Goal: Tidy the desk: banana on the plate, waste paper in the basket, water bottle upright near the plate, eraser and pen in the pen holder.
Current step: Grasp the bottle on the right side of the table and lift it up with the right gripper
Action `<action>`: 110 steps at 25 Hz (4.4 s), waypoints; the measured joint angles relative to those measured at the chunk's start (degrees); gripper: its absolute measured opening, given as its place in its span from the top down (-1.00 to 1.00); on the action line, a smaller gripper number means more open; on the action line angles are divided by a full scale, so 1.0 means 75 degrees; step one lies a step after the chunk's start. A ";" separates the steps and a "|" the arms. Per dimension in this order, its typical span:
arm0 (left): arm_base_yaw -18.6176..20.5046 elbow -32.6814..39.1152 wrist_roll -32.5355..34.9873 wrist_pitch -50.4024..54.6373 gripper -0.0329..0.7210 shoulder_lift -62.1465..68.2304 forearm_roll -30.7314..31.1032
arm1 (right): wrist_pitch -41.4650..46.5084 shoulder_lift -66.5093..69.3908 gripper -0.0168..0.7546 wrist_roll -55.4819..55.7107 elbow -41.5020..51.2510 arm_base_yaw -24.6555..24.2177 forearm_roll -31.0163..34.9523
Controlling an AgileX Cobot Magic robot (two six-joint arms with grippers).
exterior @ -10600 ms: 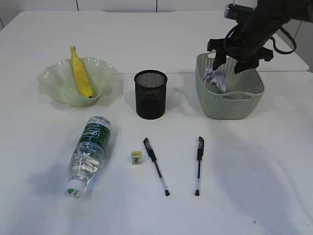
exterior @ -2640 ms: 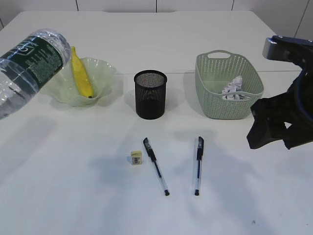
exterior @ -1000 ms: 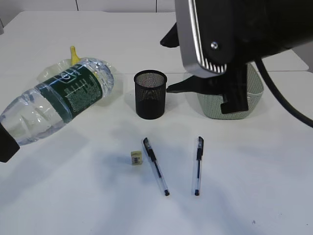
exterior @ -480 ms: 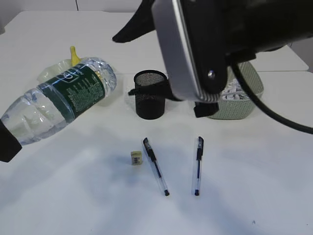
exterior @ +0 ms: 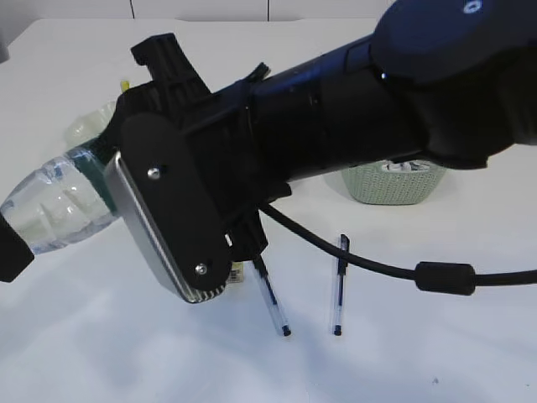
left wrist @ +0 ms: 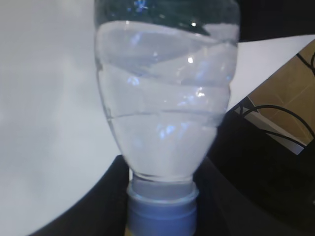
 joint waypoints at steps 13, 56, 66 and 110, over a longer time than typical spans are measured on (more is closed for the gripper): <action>0.0030 0.0000 0.0075 0.0136 0.27 0.0015 0.0017 | -0.0284 0.0459 -0.37 -0.3628 -0.0026 0.0031 0.2936; 0.0093 -0.0046 0.0326 -0.0257 0.27 0.0026 -0.0416 | -0.1098 0.1083 -0.38 -0.4552 -0.0461 -0.0359 0.4321; 0.0093 -0.0046 0.0342 -0.0274 0.27 0.0026 -0.0430 | -0.0900 0.1083 -0.34 -0.4552 -0.0461 -0.0478 0.4358; 0.0067 -0.0080 0.0499 -0.0627 0.02 -0.0504 0.0162 | -0.1588 0.1141 -0.13 -0.4549 -0.0461 -0.0654 0.5529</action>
